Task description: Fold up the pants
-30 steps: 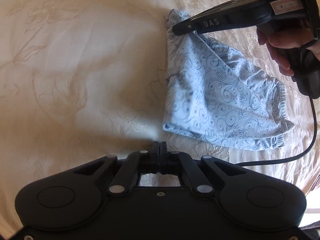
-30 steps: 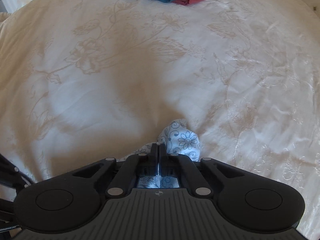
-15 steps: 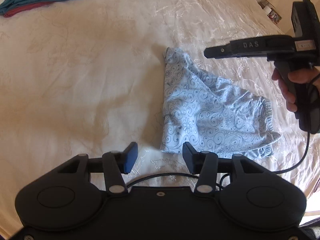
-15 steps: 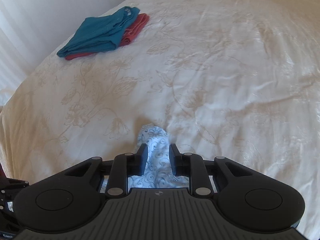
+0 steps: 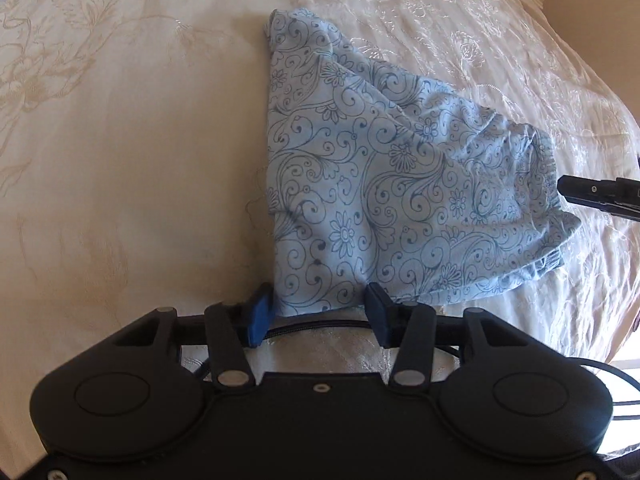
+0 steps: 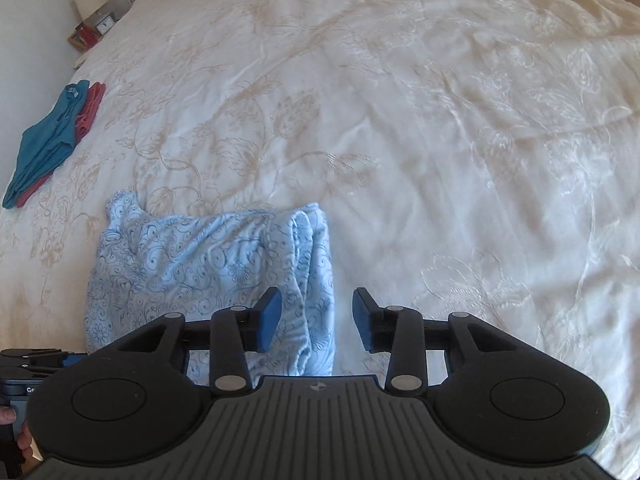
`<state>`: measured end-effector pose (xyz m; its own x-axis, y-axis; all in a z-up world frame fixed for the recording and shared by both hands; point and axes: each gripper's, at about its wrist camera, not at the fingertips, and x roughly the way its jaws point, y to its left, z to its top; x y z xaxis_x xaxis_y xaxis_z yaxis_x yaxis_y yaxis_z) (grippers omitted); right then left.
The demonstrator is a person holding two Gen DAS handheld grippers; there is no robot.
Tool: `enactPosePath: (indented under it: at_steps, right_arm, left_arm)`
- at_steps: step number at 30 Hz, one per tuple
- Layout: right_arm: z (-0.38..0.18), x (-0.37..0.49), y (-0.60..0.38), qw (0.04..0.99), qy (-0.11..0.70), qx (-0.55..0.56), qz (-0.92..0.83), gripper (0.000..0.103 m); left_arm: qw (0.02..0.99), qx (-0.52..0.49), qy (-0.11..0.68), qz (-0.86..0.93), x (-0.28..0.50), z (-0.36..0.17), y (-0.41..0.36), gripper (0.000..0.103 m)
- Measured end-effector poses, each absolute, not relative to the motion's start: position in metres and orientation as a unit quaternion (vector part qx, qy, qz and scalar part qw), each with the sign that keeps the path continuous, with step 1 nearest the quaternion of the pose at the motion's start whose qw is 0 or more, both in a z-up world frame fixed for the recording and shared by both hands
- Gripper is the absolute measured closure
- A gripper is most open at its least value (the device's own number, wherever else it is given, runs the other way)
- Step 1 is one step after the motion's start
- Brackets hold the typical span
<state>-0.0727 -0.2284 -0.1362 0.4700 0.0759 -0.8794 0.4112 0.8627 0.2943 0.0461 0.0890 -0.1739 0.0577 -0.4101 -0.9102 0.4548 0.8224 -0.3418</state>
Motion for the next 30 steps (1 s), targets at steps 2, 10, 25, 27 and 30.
enactPosePath:
  at_steps: [2,10,25,27,30]
  right_arm:
    - [-0.141,-0.083,-0.231,0.816,0.504,0.264,-0.105,0.064]
    - [-0.144,-0.089,-0.22,0.796,0.508,0.319,-0.084,0.067]
    - [-0.122,-0.123,-0.215,0.825,0.463,0.306,-0.108,0.072]
    - [-0.117,-0.117,-0.217,0.843,0.441,0.292,-0.101,0.059]
    - [-0.125,-0.098,-0.224,0.837,0.462,0.28,-0.088,0.057]
  left_arm:
    - [0.726,0.018,0.621,-0.295,0.045,-0.171,0.09,0.048]
    - [0.735,0.032,0.611,-0.292,0.04,-0.151,0.09,0.048]
    - [0.763,0.039,0.569,-0.305,0.053,-0.109,0.083,0.039]
    - [0.767,0.035,0.564,-0.305,0.063,-0.11,0.076,0.026]
    - [0.764,0.037,0.568,-0.304,0.082,-0.116,0.064,0.024]
